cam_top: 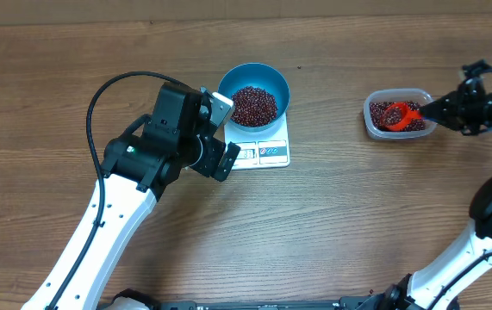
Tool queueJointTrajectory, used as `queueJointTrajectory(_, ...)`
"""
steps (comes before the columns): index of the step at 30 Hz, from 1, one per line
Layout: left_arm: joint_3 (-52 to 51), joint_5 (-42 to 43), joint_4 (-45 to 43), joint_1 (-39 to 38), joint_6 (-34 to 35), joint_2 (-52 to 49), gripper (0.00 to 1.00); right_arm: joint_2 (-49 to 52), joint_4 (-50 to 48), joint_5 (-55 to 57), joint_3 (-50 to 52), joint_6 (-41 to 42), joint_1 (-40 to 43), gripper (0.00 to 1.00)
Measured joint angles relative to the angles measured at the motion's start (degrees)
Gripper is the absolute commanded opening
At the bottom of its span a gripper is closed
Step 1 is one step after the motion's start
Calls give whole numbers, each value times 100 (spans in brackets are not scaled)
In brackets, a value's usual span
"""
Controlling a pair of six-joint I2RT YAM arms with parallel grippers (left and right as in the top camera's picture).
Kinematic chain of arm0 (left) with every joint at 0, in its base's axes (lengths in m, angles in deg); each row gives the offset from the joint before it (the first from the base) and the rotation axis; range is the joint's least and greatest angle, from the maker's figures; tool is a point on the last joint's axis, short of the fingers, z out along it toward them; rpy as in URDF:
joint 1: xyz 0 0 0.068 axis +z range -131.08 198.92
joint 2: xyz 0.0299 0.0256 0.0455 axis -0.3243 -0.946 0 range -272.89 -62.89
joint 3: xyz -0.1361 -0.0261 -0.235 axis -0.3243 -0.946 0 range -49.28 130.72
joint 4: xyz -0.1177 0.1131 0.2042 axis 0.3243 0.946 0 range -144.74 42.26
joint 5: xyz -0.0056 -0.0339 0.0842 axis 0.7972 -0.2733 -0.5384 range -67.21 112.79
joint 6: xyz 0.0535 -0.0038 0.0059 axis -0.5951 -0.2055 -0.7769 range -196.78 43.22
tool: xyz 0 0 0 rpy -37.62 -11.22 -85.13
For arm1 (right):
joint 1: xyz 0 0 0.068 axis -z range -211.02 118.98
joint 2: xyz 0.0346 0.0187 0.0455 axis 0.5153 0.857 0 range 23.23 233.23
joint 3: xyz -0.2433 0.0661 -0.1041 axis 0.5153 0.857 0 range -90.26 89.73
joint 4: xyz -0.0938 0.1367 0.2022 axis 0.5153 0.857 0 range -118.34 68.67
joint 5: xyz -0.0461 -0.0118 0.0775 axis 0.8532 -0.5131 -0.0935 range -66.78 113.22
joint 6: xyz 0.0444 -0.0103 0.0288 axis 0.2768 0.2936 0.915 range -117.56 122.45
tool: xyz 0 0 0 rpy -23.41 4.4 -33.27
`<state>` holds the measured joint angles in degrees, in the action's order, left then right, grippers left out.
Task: Scoop item into bowl and weigh 150g on scale
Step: 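Dip the red scoop into the container and scoop beans, then carry the filled scoop left over the blue bowl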
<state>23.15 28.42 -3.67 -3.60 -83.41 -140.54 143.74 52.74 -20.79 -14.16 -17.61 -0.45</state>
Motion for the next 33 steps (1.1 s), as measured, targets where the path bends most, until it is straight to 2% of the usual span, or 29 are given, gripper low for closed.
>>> queueJointTrajectory(7,0,-2,0,0,0,0,99,0,367,-789,4,-492,382,4)
queueJointTrajectory(16,-2,0,0,0,0,0,99,0,953,-1727,9,-1268,315,4)
queueJointTrajectory(33,0,0,0,0,0,0,100,0,918,-2747,9,-1488,-1161,4)
